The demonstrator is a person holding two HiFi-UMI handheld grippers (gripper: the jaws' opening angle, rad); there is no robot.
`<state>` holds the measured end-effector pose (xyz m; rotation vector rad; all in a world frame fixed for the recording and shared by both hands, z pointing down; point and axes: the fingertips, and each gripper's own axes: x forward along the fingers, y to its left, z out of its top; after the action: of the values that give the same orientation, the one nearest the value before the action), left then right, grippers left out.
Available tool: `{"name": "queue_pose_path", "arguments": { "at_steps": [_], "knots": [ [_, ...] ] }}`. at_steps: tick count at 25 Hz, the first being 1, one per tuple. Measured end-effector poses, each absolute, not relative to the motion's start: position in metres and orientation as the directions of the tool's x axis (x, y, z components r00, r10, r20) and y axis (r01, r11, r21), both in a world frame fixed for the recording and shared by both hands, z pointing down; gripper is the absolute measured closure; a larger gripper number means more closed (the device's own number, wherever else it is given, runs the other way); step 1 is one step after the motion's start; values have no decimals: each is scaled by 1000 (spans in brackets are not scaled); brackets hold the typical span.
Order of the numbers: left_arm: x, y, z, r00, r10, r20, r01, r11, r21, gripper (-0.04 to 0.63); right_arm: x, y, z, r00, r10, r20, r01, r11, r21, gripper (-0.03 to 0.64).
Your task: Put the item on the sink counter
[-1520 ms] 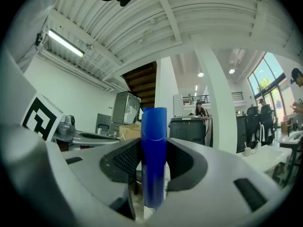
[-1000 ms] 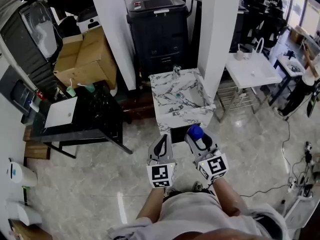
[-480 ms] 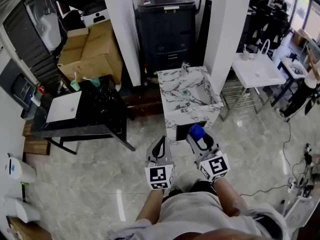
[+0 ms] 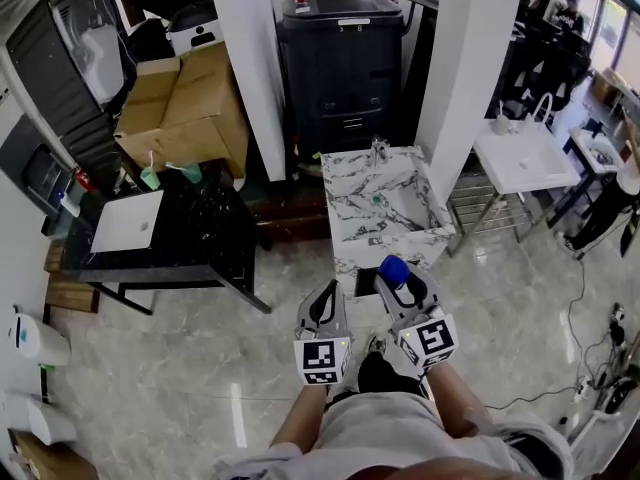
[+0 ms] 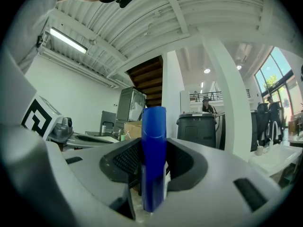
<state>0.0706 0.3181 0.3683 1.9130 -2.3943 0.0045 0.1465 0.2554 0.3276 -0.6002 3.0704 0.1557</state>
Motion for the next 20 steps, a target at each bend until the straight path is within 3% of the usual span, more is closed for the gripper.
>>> {"name": "queue_pose_path", "arguments": {
  "at_steps": [20],
  "knots": [
    [14,135,372,-210,-969,131,-977,213,13,586,85,80,333,-957,-291,-10,-291,952,100,465]
  ]
}}
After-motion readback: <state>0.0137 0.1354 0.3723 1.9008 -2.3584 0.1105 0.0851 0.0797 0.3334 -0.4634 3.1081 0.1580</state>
